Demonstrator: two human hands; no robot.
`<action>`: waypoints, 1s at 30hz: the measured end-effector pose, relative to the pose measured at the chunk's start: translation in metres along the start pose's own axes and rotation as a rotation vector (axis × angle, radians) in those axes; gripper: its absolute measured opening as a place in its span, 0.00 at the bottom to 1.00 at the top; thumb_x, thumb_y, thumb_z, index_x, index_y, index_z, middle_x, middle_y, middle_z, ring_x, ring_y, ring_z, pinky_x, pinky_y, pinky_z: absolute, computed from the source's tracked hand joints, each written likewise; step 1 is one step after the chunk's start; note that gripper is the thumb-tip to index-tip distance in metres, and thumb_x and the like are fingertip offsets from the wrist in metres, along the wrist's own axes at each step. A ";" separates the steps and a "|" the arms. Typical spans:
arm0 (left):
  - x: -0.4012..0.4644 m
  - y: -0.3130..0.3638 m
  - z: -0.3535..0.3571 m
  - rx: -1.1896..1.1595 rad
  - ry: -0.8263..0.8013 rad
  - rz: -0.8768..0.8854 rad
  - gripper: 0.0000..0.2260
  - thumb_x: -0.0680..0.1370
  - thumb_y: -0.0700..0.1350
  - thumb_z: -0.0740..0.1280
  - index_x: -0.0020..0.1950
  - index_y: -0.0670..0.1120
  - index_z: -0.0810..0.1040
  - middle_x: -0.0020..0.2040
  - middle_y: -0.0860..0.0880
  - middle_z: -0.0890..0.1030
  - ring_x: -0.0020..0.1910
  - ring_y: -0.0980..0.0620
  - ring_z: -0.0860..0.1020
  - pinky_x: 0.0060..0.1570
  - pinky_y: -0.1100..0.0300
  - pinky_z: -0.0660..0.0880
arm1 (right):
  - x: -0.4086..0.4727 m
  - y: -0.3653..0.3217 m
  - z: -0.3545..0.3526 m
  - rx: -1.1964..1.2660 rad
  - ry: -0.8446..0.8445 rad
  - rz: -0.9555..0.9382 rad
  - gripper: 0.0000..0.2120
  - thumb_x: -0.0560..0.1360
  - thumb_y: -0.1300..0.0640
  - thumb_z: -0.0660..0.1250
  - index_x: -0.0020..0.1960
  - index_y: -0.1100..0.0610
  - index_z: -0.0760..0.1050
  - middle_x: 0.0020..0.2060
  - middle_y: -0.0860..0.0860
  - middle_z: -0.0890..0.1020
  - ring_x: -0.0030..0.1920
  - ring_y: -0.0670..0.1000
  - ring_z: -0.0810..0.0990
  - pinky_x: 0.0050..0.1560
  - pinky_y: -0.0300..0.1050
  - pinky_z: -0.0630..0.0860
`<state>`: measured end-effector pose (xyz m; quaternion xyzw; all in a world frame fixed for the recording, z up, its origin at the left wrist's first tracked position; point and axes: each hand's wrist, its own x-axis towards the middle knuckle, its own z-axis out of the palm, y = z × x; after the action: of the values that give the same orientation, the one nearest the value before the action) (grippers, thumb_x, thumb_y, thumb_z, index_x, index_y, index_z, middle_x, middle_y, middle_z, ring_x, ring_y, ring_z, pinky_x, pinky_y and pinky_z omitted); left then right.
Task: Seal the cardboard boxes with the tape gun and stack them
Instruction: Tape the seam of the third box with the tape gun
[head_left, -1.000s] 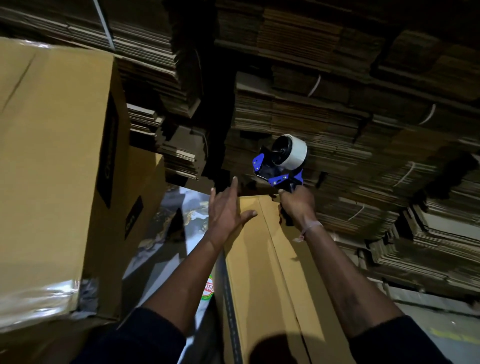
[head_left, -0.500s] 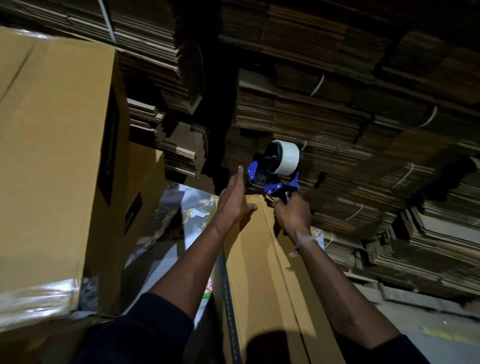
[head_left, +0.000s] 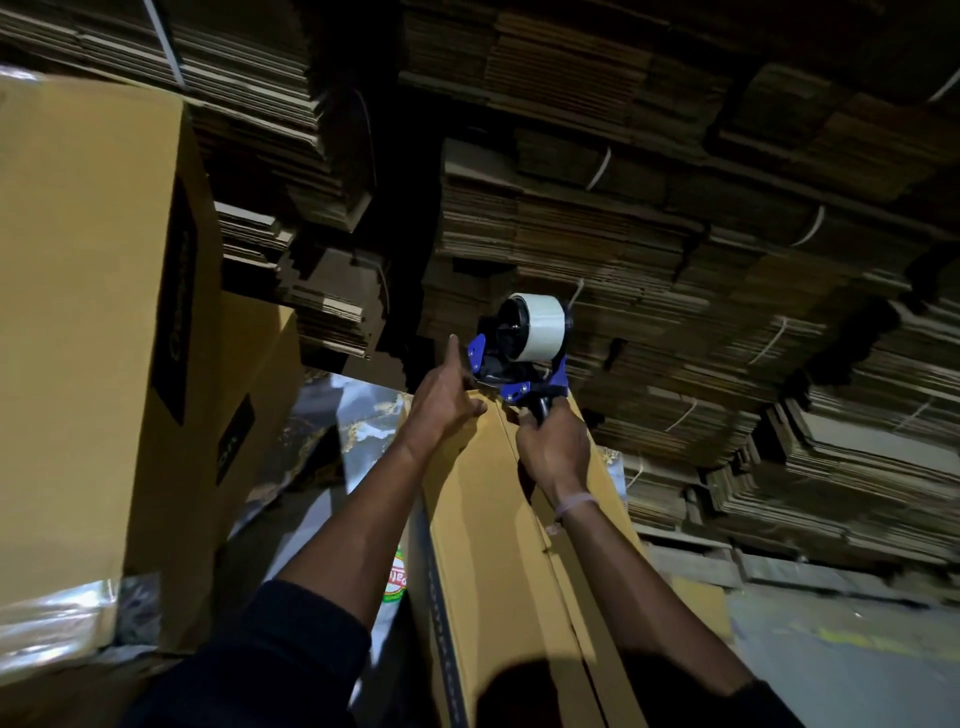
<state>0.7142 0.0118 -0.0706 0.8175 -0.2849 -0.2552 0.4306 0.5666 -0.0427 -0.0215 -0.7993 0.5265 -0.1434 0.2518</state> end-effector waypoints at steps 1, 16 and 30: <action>0.002 -0.001 0.001 0.027 0.004 0.008 0.47 0.72 0.41 0.80 0.82 0.47 0.55 0.65 0.43 0.81 0.67 0.41 0.78 0.60 0.49 0.74 | -0.002 0.000 0.000 0.012 0.003 0.002 0.12 0.81 0.54 0.67 0.62 0.58 0.76 0.54 0.57 0.84 0.55 0.62 0.82 0.47 0.47 0.72; 0.014 -0.013 -0.020 0.037 -0.048 0.050 0.50 0.66 0.43 0.85 0.81 0.47 0.60 0.77 0.40 0.68 0.75 0.39 0.69 0.73 0.45 0.69 | 0.009 0.004 -0.002 0.093 -0.061 0.035 0.11 0.80 0.51 0.68 0.59 0.55 0.79 0.49 0.54 0.84 0.51 0.60 0.83 0.48 0.52 0.78; 0.024 -0.020 -0.008 0.057 -0.160 0.058 0.55 0.72 0.42 0.80 0.84 0.44 0.42 0.62 0.51 0.85 0.68 0.49 0.78 0.68 0.46 0.74 | 0.019 0.004 -0.002 0.106 -0.092 0.041 0.08 0.79 0.50 0.69 0.55 0.52 0.79 0.47 0.54 0.84 0.48 0.60 0.84 0.52 0.61 0.83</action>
<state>0.7416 0.0089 -0.0873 0.7978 -0.3492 -0.2988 0.3902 0.5705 -0.0618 -0.0225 -0.7796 0.5221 -0.1290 0.3208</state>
